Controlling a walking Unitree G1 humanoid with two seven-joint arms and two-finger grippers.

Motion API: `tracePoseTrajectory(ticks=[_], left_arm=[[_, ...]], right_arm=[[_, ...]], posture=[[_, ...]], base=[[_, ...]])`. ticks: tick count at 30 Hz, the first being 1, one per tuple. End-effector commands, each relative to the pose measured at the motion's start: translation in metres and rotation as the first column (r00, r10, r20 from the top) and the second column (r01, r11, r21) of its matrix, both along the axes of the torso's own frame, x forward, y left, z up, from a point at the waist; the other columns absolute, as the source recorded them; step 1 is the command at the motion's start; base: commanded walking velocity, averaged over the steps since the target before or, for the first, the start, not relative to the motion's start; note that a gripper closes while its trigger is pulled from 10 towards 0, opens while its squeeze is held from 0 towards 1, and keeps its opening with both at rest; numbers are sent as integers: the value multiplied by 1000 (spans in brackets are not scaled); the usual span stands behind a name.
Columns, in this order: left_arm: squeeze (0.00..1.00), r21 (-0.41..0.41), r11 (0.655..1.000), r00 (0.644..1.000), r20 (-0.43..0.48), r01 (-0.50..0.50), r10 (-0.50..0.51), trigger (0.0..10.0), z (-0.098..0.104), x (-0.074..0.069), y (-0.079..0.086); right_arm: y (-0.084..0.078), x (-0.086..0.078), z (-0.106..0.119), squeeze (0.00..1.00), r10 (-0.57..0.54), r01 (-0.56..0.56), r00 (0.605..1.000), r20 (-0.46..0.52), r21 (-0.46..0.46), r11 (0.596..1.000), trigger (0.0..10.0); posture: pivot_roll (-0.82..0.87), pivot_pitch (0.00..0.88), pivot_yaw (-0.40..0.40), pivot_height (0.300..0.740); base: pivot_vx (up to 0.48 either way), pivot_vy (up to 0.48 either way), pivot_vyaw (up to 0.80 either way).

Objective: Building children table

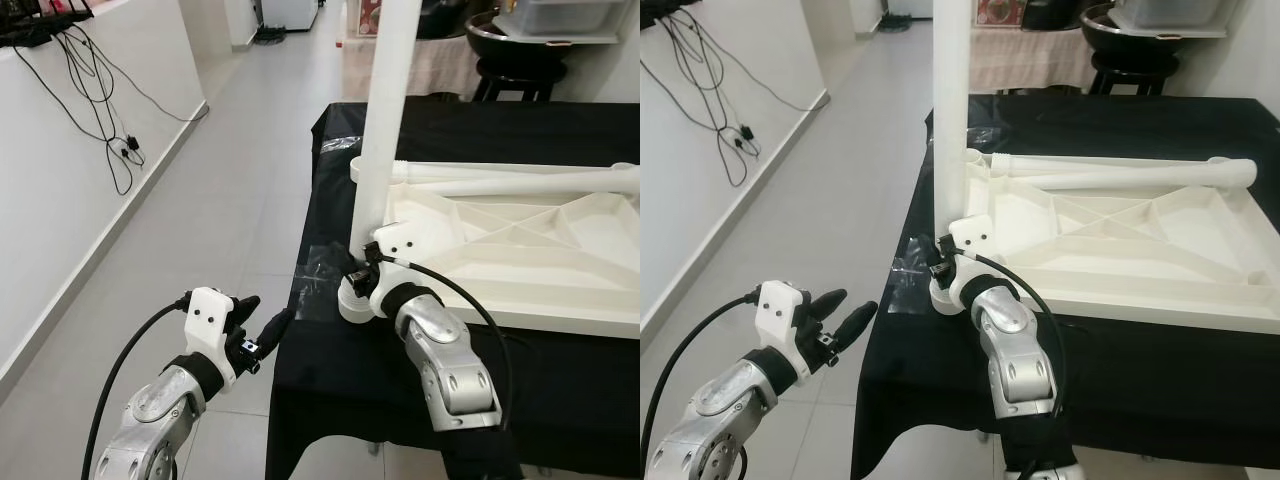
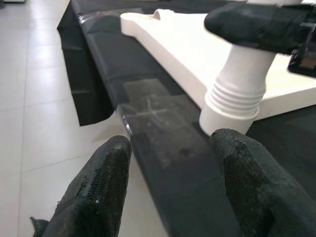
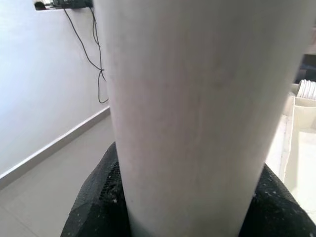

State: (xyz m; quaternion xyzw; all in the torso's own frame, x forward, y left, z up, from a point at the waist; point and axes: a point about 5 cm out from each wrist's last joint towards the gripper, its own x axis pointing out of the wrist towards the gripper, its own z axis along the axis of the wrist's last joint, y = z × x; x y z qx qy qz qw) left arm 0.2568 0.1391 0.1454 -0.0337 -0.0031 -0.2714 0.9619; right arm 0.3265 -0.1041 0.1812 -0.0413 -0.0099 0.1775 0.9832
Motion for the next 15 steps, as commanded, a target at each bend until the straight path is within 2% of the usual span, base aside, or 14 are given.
tracePoseTrajectory(ticks=[1,4,5,7,8,10,11,12,13,15], left_arm=[[0,9,1000,1000,-13,-14,14,10000,-5,-1,1],[0,12,1000,1000,-8,-18,18,10000,-5,-1,1],[0,21,1000,1000,3,-19,19,10000,-4,1,0],[0,21,1000,1000,3,-19,19,10000,-4,1,0],[0,30,999,1000,13,-19,18,10000,-4,2,-2],[0,30,999,1000,13,-19,18,10000,-4,2,-2],[0,37,999,1000,21,-18,17,10000,-4,3,-4],[0,37,999,1000,21,-18,17,10000,-4,3,-4],[0,43,999,1000,27,-16,15,10000,-3,3,-5],[0,43,999,1000,27,-16,15,10000,-3,3,-5]], right_arm=[[-20,0,-21,208,-105,102,989,-104,-37,994,10000],[-20,0,-17,208,-108,105,989,-98,-32,994,10000],[-22,6,-9,1000,-64,63,995,-72,-12,998,10000],[-22,6,-9,1000,-64,63,995,-72,-12,998,10000],[-22,14,1,1000,32,-32,999,-34,2,999,10000],[-22,14,1,1000,32,-32,999,-34,2,999,10000],[-22,20,9,447,129,-129,992,-5,11,992,10000],[-22,20,9,447,129,-129,992,-5,11,992,10000],[-18,25,20,0,295,-295,955,18,-2,956,10000],[-18,25,20,0,295,-295,955,18,-2,956,10000]], posture=[[-83,157,55,740],[-83,157,55,740],[-80,154,44,740],[-80,154,44,740],[-75,152,39,740],[-75,152,39,740],[-72,151,35,740],[-72,151,35,740],[-65,151,29,740],[-65,151,29,740]], base=[[0,0,0],[0,0,0],[0,0,0],[0,0,0],[0,0,0],[0,0,0],[0,0,0],[0,0,0],[0,0,0],[0,0,0]])
